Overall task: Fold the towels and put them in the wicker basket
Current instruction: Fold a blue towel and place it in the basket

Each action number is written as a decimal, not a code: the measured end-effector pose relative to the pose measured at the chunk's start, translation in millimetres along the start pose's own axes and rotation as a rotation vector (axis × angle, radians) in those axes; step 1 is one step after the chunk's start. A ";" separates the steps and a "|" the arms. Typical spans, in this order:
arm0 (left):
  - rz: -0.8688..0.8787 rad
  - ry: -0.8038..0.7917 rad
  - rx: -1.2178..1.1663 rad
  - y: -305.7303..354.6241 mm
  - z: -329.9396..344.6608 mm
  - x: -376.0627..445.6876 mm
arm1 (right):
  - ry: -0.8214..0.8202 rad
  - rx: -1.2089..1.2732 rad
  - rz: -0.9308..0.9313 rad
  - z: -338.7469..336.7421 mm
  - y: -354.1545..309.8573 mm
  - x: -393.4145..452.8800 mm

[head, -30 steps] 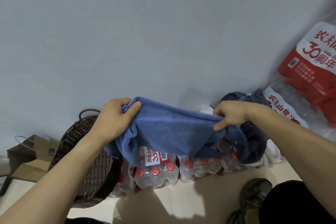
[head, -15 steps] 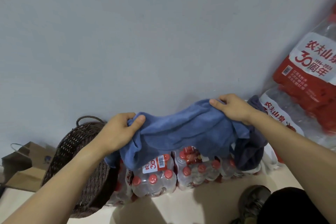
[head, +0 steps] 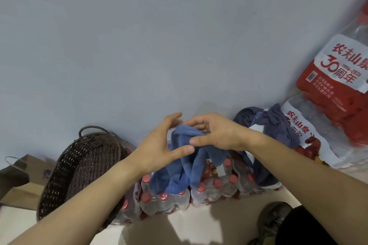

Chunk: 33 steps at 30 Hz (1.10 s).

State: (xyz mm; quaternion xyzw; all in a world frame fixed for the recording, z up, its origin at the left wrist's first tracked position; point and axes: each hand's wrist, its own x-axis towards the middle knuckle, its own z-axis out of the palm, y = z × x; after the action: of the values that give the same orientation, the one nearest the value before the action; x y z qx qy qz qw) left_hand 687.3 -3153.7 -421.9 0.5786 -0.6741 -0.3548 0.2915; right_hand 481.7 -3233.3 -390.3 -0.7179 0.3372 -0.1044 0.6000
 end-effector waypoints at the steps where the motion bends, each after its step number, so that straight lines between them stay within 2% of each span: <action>1: 0.009 -0.008 0.001 0.7 0.8 1.6 | -0.015 -0.030 -0.010 0.5 -0.4 -0.6; 5: 0.033 -0.028 0.169 -3.5 0.8 2.3 | 0.086 -0.401 0.020 -4.6 1.6 -4.4; 8: -0.015 0.020 0.165 -5.9 3.1 3.8 | 0.138 -0.734 0.137 -8.3 8.8 -6.2; 10: -0.052 0.015 0.095 -4.8 8.6 4.4 | 0.126 -0.772 0.268 -5.7 14.9 -4.9; 12: -0.083 -0.062 -0.051 -0.5 16.1 3.1 | 0.114 -0.564 0.344 0.7 19.1 -3.0; 15: -0.117 -0.260 -0.295 9.1 27.2 -1.2 | 0.143 0.126 0.410 12.6 17.5 -3.6; 16: -0.146 -0.290 -0.373 12.2 29.5 -1.9 | 0.163 0.290 0.397 15.1 16.0 -3.8; 18: -0.248 -0.239 -0.551 17.6 29.6 1.0 | 0.233 0.413 0.325 17.4 14.5 -2.5; 20: -0.358 -0.094 -0.713 19.0 24.6 6.8 | 0.292 0.518 0.242 18.7 11.5 -0.7; 22: -0.409 0.022 -0.688 15.8 20.2 9.3 | 0.318 0.633 0.168 17.9 8.4 -0.7; 26: -0.266 0.213 -0.204 2.4 17.4 9.9 | 0.260 0.766 0.084 18.1 4.2 -4.9; 28: -0.137 0.266 -0.105 2.6 14.6 11.1 | 0.235 0.772 0.060 18.9 0.5 -7.6; 30: -0.032 0.231 -0.068 3.3 11.8 12.1 | 0.213 0.631 0.017 21.5 -3.9 -10.6; 33: 0.026 0.115 -0.039 5.4 12.0 9.3 | 0.253 0.263 -0.029 25.8 -6.2 -15.6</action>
State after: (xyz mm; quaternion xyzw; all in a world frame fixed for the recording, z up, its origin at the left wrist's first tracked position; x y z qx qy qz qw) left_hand 673.1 -3160.8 -424.6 0.5836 -0.6566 -0.3300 0.3454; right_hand 486.5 -3203.0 -387.1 -0.6192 0.3832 -0.2455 0.6399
